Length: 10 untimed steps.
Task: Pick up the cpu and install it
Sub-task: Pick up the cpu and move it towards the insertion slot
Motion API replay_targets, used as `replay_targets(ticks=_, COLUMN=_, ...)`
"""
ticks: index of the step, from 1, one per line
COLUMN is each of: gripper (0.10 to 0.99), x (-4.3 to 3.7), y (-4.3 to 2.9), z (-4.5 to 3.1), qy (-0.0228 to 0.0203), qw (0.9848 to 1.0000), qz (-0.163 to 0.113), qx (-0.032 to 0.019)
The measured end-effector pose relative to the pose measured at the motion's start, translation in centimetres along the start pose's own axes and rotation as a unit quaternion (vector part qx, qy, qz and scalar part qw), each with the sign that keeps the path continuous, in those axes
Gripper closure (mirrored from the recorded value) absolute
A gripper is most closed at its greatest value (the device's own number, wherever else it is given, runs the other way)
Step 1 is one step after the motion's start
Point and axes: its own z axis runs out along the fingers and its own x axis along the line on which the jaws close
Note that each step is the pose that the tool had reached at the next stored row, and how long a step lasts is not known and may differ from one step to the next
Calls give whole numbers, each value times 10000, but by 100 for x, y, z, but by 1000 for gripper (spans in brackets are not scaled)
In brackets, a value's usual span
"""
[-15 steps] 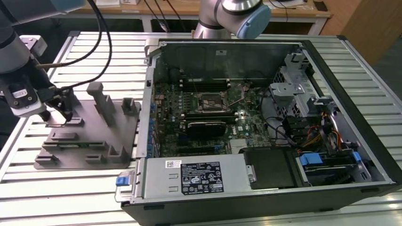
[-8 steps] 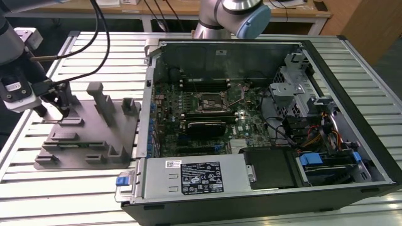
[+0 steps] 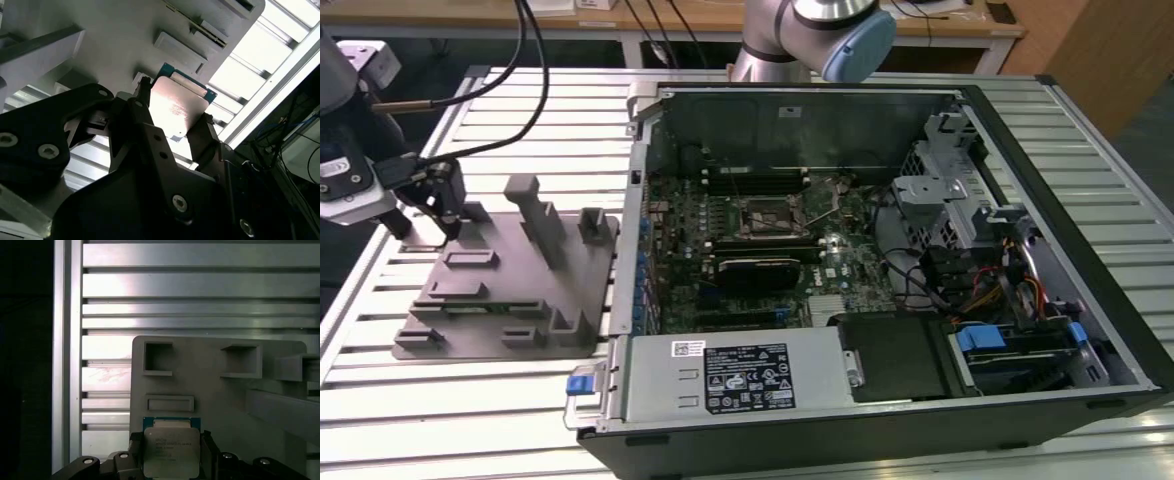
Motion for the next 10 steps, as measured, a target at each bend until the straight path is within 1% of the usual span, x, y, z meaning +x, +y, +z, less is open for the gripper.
replay_targets(ticks=10, gripper=545, x=-2, y=11, z=-203, qy=-2, qw=10000, qz=0, qx=0)
